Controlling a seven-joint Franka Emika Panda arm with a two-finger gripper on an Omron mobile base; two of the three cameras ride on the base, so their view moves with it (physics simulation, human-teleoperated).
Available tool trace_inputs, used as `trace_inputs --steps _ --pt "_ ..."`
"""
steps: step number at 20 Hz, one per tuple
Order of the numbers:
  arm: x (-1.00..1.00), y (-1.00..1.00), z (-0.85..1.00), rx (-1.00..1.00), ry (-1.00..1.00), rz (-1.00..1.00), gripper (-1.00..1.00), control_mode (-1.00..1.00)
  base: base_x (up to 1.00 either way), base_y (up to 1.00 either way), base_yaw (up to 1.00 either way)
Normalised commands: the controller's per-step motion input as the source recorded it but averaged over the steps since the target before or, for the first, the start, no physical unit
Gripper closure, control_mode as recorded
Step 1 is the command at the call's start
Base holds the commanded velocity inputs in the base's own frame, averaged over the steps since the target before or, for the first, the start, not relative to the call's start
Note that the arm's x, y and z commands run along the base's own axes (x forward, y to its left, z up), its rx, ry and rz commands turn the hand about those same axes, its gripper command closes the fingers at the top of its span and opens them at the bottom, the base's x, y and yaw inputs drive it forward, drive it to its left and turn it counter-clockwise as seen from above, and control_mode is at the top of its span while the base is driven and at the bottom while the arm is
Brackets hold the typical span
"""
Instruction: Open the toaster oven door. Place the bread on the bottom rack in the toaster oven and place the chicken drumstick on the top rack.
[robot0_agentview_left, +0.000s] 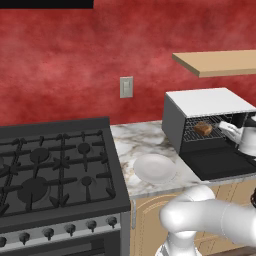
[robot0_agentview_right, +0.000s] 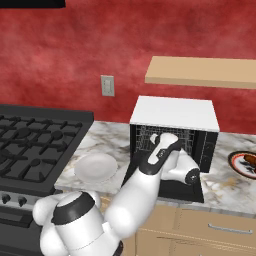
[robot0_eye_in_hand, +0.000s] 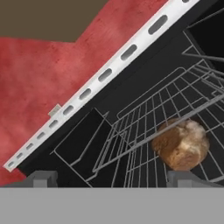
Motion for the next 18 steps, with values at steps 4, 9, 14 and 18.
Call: trace_inputs --steps 4,9,14,18 --pt "0.00 0.00 -0.01 0.00 0.00 0.12 -1.00 -1.00 0.00 0.00 0.00" --pt "0.01 0.02 0.00 0.02 -0.02 0.07 -1.00 -1.00 0.00 0.00 0.00" --pt "0.00 0.16 0.00 0.02 -0.01 -0.04 -1.00 -1.00 0.00 0.00 0.00" --pt "0.00 0.23 0.00 0.00 -0.02 -0.15 -1.00 -1.00 0.00 0.00 0.00"
